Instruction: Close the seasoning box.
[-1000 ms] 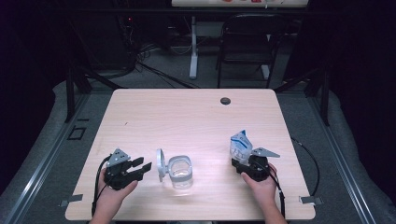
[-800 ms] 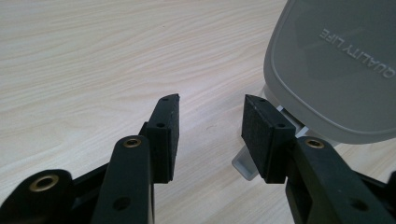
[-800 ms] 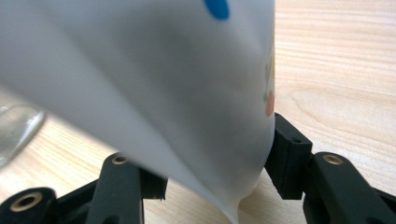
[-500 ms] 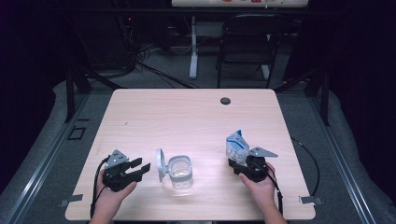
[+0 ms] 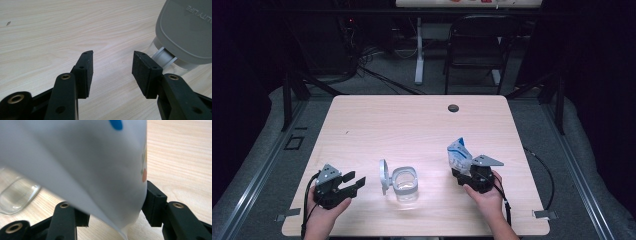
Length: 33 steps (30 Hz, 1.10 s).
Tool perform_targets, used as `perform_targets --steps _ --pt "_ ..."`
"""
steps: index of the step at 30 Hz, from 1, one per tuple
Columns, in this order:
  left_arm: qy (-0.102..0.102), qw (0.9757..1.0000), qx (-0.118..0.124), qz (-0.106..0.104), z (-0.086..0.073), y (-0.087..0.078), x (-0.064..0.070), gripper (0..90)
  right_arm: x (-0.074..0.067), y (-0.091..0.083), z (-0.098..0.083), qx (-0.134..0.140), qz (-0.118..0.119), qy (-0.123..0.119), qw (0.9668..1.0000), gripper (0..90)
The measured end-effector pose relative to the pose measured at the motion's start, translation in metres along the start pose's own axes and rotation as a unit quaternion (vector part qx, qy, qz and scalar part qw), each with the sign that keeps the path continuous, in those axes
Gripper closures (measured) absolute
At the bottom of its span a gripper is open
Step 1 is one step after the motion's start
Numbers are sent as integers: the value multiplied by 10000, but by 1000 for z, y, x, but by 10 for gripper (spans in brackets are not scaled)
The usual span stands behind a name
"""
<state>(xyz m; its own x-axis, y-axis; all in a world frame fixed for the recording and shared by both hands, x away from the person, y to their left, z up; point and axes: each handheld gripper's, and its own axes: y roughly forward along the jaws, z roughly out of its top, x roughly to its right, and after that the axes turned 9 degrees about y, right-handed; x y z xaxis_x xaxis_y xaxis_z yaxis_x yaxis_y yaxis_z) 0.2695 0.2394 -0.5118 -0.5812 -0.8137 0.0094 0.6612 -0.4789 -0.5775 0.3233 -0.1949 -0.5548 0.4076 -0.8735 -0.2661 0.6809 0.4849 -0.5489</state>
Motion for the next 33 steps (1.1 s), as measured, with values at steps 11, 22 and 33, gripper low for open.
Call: perform_targets --steps 11,22,33 --pt "-68 9999 -71 80 -7 -6 -3 504 -16 1 -1 52 59 -397 9992 481" --pt "-167 9997 -30 160 -10 -12 -7 505 -32 2 -2 174 197 -601 9978 481" --pt "-158 9997 -49 166 -11 -12 -7 506 -47 3 -4 154 -119 -1278 9916 481"
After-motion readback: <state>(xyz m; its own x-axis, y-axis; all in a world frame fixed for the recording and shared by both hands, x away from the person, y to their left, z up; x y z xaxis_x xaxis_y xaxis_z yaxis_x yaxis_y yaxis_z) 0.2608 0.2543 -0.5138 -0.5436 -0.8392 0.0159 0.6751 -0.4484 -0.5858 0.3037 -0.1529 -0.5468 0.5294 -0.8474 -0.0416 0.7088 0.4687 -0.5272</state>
